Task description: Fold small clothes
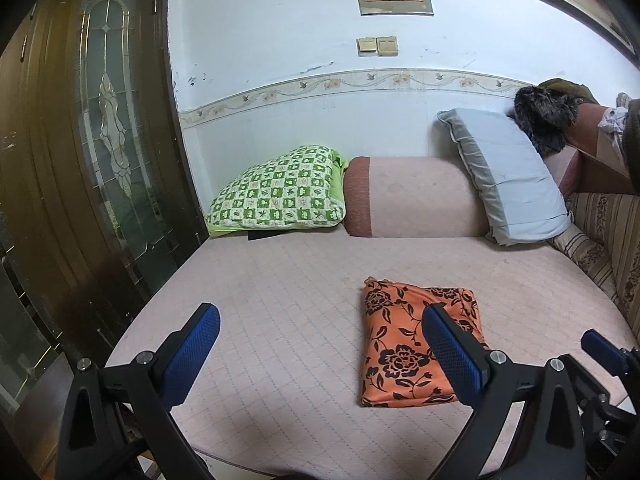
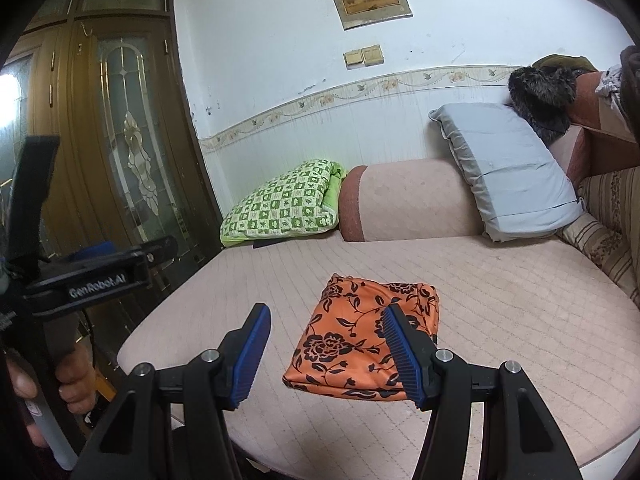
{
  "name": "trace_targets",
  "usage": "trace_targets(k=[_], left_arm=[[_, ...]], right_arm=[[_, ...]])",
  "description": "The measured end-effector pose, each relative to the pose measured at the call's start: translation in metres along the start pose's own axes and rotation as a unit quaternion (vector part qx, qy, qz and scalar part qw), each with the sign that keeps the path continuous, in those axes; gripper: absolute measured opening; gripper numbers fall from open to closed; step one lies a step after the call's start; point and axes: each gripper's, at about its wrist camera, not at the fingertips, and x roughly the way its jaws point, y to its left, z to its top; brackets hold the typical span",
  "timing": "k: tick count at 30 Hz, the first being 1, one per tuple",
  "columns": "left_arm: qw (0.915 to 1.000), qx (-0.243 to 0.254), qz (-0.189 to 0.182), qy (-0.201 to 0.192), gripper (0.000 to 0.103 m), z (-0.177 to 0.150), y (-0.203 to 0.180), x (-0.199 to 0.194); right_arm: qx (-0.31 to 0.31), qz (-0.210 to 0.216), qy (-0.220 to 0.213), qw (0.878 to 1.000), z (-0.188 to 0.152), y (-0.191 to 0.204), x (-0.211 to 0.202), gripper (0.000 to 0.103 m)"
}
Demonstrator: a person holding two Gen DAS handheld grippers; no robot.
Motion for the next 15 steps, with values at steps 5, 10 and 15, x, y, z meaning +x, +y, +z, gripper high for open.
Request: trace_targets(k=[5, 10, 15], left_arm=[[1.0000, 0.002, 0.010, -0.001, 0.101, -0.002, 0.005, 0.003], [0.9998, -0.003, 0.019, 0.004, 0.101, -0.005, 0.012, 0.009], [0.9997, -0.009, 0.021, 0.009, 0.101, -0.009, 0.020, 0.013]], right_arm=[[-0.004, 0.008, -0.006, 1.000, 0.003, 0.007, -0.001, 0.062], [-0.007, 0.014, -0.002, 1.000, 0.003, 0.012, 0.002, 0.062], [-0.006, 0.018, 0.004, 1.000, 0.001, 0.015, 0.007, 0.062]])
